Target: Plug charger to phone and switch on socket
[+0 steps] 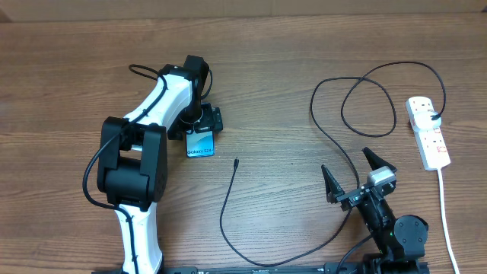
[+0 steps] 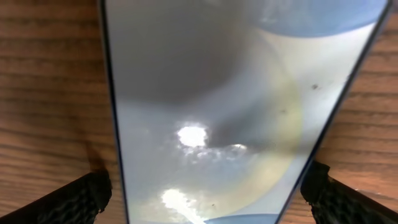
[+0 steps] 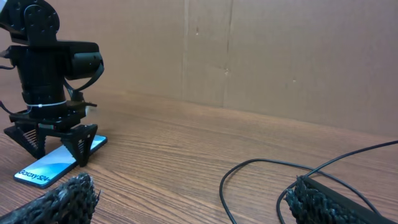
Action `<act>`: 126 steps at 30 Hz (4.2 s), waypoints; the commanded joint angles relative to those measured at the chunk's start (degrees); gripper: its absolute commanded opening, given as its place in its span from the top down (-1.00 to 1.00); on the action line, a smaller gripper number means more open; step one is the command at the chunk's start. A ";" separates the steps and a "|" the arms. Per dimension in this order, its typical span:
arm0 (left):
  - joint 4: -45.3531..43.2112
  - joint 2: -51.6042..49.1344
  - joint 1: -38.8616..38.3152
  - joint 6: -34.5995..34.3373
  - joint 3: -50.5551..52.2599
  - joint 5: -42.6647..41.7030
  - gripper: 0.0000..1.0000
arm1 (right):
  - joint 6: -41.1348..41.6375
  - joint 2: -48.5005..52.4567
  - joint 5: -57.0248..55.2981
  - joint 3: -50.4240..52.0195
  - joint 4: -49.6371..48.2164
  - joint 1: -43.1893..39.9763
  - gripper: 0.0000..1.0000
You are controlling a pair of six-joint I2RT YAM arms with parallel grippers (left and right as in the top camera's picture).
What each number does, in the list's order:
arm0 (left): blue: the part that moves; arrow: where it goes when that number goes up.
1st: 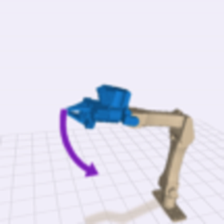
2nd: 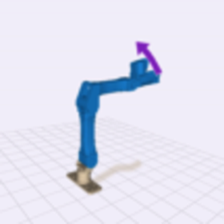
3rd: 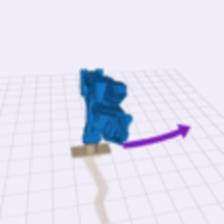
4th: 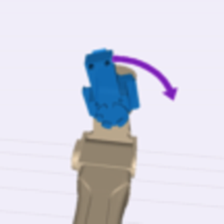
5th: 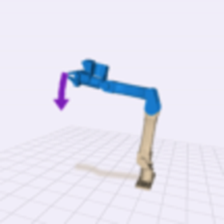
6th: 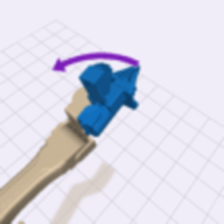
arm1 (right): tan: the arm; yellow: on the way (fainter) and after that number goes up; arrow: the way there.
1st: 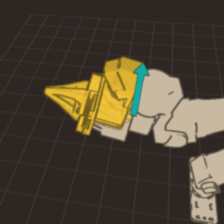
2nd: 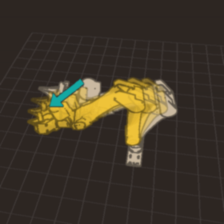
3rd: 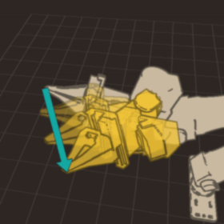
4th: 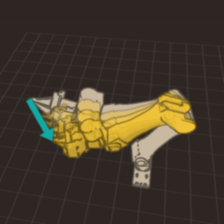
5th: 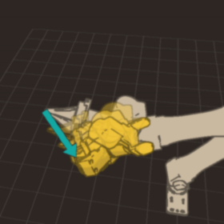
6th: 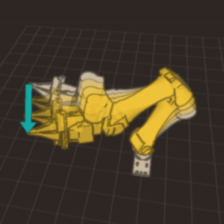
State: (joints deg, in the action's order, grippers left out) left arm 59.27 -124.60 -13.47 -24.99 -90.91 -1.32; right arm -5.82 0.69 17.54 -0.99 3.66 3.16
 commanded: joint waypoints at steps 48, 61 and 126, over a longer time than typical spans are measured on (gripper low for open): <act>-1.01 -1.68 -0.44 -1.40 1.86 -0.61 -0.98 | -0.04 -0.52 -0.76 0.52 -0.33 0.37 -1.00; -1.09 -1.68 -0.44 -1.42 1.86 -0.61 -1.00 | -0.02 -0.52 -0.76 0.52 -0.33 0.37 -1.00; 11.54 -1.38 4.07 17.75 -12.55 -35.01 -0.24 | 4.22 -0.52 23.37 0.52 -7.85 0.37 -1.00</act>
State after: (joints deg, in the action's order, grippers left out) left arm 71.11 -126.28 -10.44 -9.69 -101.69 -32.71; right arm -5.10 0.67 28.36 -0.99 -2.52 3.16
